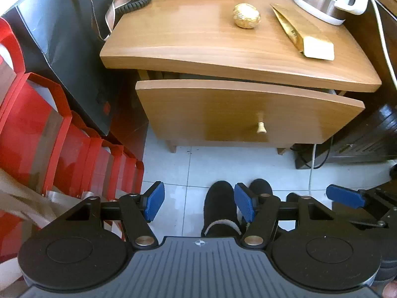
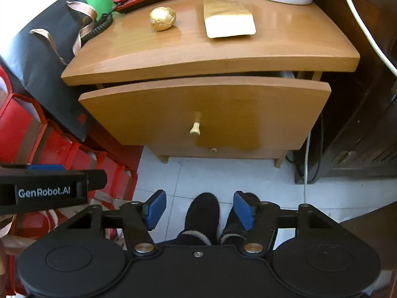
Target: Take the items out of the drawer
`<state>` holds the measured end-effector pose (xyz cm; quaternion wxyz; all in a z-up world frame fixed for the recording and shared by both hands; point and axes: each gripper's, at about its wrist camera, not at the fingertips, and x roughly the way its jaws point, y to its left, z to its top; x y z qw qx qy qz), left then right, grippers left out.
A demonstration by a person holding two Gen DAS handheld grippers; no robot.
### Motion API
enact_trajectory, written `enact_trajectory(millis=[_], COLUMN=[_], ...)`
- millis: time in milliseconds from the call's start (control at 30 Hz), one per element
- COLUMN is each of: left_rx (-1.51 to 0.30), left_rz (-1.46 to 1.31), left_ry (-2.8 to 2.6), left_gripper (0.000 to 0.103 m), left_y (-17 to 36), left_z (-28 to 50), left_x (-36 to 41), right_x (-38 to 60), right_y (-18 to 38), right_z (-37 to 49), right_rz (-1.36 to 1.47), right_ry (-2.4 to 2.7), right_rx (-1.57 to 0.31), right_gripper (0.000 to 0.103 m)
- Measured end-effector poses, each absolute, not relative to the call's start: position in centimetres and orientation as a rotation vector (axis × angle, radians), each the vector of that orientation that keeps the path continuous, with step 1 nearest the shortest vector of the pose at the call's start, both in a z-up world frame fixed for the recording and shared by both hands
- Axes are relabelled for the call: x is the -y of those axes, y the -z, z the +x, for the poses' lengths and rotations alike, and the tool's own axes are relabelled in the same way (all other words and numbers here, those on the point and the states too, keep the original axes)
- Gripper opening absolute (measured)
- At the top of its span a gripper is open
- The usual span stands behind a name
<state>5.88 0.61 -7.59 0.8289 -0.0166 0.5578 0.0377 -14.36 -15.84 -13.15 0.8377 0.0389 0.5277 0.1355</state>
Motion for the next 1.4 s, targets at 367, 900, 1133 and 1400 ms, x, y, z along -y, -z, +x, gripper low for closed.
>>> enact_trajectory(millis=[367,900,1133,1400], left_rx=[-1.148,-1.155,-1.152,-1.145], left_rz=[-0.027,-0.017,-0.016,-0.008], left_ry=[-0.074,-0.035,-0.042,-0.047], left_gripper=[0.066,0.066,0.066,0.066], left_y=[5.8,5.8,5.6,5.4], left_z=[3.4,1.6,1.3,1.0], left_x=[0.3,1.3,1.5,1.8], right_x=[16.6,16.2,16.2,16.0], right_y=[12.0,11.9,12.0,12.1], right_z=[-17.0,-18.6,-18.8,-19.2], right_rz=[0.074,0.078,0.080,0.076], right_ry=[-0.243,-0.236,-0.235,-0.241], right_rx=[-1.061,-1.054,-1.056,-1.061], right_gripper=[0.066,0.067,0.067,0.067])
